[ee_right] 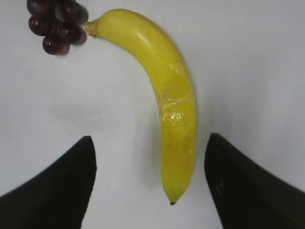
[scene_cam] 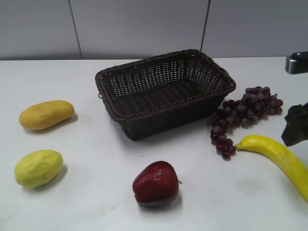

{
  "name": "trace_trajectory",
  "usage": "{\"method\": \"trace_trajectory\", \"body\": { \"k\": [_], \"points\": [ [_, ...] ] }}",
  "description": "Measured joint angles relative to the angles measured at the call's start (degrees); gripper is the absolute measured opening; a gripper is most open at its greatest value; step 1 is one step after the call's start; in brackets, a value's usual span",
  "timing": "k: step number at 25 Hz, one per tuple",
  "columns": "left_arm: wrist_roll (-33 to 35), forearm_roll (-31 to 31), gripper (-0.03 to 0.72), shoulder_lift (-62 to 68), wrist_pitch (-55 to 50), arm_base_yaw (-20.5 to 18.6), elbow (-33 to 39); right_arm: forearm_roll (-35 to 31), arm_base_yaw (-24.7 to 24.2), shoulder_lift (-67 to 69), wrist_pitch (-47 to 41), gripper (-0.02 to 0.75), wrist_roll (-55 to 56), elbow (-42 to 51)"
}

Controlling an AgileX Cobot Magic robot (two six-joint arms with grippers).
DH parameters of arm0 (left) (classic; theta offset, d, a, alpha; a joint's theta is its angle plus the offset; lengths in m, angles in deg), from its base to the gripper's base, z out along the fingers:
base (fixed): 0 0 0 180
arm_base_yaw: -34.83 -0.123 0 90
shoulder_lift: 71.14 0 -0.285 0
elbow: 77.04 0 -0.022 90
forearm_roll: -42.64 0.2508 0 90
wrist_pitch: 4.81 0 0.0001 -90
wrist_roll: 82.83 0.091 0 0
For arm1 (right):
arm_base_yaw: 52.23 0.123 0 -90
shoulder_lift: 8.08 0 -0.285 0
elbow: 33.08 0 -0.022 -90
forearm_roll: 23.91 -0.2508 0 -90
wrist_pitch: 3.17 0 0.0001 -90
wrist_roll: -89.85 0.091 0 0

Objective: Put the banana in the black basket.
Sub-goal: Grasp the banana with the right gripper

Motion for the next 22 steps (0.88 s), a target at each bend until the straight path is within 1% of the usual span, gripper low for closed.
{"method": "trace_trajectory", "body": {
  "k": [4,13,22],
  "points": [
    [0.0,0.0,0.231,0.0,0.0,0.0,0.0,0.9,0.7,5.1,3.3,0.54,0.0,0.0],
    [0.0,0.0,0.231,0.0,0.0,0.0,0.0,5.8,0.7,13.0,10.7,0.54,0.0,0.0],
    [0.0,0.0,0.231,0.0,0.0,0.0,0.0,6.5,0.7,18.5,16.1,0.54,0.0,0.0]
  ]
}}
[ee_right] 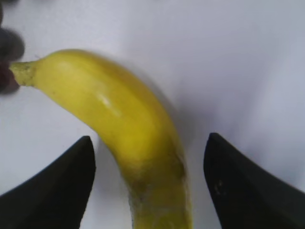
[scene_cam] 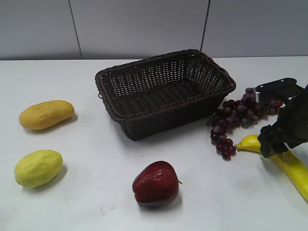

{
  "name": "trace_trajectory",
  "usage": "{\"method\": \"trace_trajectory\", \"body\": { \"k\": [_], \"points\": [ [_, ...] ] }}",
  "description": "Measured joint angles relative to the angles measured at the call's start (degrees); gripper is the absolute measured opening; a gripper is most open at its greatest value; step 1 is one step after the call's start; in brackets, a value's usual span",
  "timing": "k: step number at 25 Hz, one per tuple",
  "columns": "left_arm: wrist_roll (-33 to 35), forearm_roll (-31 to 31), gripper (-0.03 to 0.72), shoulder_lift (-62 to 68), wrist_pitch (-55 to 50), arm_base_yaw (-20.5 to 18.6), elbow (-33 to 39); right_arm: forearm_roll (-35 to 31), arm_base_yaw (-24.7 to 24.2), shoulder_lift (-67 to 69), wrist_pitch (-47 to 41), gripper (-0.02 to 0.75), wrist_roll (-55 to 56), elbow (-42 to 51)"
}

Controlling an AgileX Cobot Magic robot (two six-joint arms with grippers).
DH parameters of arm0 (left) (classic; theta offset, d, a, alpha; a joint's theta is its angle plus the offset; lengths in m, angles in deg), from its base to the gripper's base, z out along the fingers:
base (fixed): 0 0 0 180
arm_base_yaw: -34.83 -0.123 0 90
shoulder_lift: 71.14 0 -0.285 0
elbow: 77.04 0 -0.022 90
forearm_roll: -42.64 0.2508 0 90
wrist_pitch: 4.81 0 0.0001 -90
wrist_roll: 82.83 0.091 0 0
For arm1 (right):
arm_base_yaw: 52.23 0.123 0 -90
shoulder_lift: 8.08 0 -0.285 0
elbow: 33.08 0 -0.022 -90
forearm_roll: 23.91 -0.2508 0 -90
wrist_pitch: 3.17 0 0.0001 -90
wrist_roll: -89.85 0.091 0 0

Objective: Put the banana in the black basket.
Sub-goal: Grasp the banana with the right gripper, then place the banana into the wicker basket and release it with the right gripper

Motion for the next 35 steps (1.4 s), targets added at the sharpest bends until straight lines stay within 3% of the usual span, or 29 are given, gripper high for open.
{"method": "trace_trajectory", "body": {
  "k": [13,16,19,23,35],
  "points": [
    [0.0,0.0,0.231,0.0,0.0,0.0,0.0,0.5,0.0,4.2,0.4,0.529,0.0,-0.7],
    [0.0,0.0,0.231,0.0,0.0,0.0,0.0,0.0,0.0,4.5,0.2,0.461,0.0,-1.0],
    [0.0,0.0,0.231,0.0,0.0,0.0,0.0,-0.2,0.0,4.6,-0.1,0.335,0.1,-1.1],
    [0.0,0.0,0.231,0.0,0.0,0.0,0.0,-0.2,0.1,4.6,-0.9,0.321,0.1,-1.2],
    [0.0,0.0,0.231,0.0,0.0,0.0,0.0,0.4,0.1,2.8,-20.7,0.321,0.1,-4.8]
  ]
}}
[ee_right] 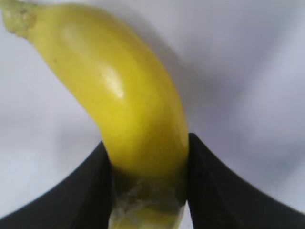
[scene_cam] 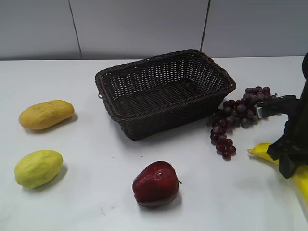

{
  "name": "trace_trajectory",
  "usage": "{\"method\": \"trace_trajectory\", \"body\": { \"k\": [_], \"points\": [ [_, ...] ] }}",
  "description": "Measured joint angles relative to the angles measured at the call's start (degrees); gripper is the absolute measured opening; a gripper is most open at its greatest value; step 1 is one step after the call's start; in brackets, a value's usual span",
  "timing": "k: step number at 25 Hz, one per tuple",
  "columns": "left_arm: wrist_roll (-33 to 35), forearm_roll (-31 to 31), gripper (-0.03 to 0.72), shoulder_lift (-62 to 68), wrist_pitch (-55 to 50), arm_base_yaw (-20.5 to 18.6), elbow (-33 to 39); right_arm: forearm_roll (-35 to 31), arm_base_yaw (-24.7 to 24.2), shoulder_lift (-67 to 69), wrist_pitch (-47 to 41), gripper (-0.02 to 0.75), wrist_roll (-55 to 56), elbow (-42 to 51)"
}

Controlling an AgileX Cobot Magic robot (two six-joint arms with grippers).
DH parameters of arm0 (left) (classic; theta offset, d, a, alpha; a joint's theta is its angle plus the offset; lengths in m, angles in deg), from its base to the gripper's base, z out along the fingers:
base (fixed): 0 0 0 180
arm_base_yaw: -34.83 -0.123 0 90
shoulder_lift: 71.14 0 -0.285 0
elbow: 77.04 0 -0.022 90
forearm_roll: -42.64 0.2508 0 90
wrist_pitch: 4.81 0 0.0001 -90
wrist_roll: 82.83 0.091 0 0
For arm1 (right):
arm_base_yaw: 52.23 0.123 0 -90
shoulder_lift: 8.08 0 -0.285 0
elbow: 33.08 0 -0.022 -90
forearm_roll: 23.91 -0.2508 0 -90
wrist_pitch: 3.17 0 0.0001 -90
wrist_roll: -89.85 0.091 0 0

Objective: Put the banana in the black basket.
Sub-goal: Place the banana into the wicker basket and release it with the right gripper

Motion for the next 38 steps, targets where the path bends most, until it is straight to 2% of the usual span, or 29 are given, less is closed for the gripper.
{"method": "trace_trajectory", "body": {
  "k": [10,19,28,33,38],
  "points": [
    [0.0,0.0,0.231,0.0,0.0,0.0,0.0,0.0,0.0,-7.8,-13.6,0.321,0.0,-6.8],
    [0.0,0.0,0.231,0.0,0.0,0.0,0.0,0.0,0.0,-10.8,-17.9,0.321,-0.6,-17.1],
    [0.0,0.0,0.231,0.0,0.0,0.0,0.0,1.0,0.4,-10.8,-18.5,0.321,-13.1,-29.5],
    [0.0,0.0,0.231,0.0,0.0,0.0,0.0,1.3,3.6,-10.0,-18.6,0.321,-22.6,-34.3],
    [0.0,0.0,0.231,0.0,0.0,0.0,0.0,3.3,7.3,-5.4,-18.7,0.321,-26.1,-40.6]
  ]
}}
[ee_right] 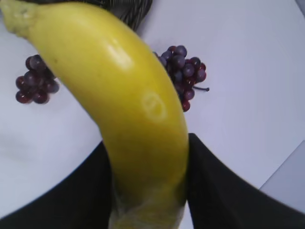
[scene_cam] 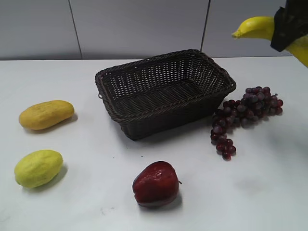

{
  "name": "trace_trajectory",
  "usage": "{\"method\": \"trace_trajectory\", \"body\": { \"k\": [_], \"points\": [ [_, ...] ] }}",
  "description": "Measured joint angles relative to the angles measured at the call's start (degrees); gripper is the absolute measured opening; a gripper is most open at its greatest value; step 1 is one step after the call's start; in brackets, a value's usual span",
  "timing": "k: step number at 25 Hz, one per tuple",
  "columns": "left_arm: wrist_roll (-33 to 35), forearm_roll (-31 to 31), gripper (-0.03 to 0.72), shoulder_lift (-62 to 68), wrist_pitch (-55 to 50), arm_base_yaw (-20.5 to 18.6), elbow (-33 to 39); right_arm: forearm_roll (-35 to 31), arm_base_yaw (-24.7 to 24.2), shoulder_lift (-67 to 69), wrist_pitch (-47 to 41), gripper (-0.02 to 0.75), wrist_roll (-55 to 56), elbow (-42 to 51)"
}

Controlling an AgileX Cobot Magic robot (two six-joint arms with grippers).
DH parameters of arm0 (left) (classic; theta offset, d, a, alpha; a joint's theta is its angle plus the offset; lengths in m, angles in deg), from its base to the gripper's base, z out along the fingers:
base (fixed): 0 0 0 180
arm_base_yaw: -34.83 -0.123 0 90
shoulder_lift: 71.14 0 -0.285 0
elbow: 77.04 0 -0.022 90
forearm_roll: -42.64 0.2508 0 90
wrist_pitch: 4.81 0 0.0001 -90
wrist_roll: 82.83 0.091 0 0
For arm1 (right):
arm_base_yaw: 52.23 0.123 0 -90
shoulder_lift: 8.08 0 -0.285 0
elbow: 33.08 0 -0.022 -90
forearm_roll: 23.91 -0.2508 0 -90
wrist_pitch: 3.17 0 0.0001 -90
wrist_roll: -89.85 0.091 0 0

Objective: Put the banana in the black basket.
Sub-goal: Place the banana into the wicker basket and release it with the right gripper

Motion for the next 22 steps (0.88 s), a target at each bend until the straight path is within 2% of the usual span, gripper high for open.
{"method": "trace_trajectory", "body": {
  "k": [7,13,22],
  "points": [
    [0.0,0.0,0.231,0.0,0.0,0.0,0.0,2.7,6.1,7.4,0.0,0.321,-12.5,-8.3],
    [0.0,0.0,0.231,0.0,0.0,0.0,0.0,2.8,8.4,13.2,0.0,0.321,-20.4,-14.2],
    [0.0,0.0,0.231,0.0,0.0,0.0,0.0,-1.3,11.1,20.3,0.0,0.321,-34.3,-18.2]
  ]
}}
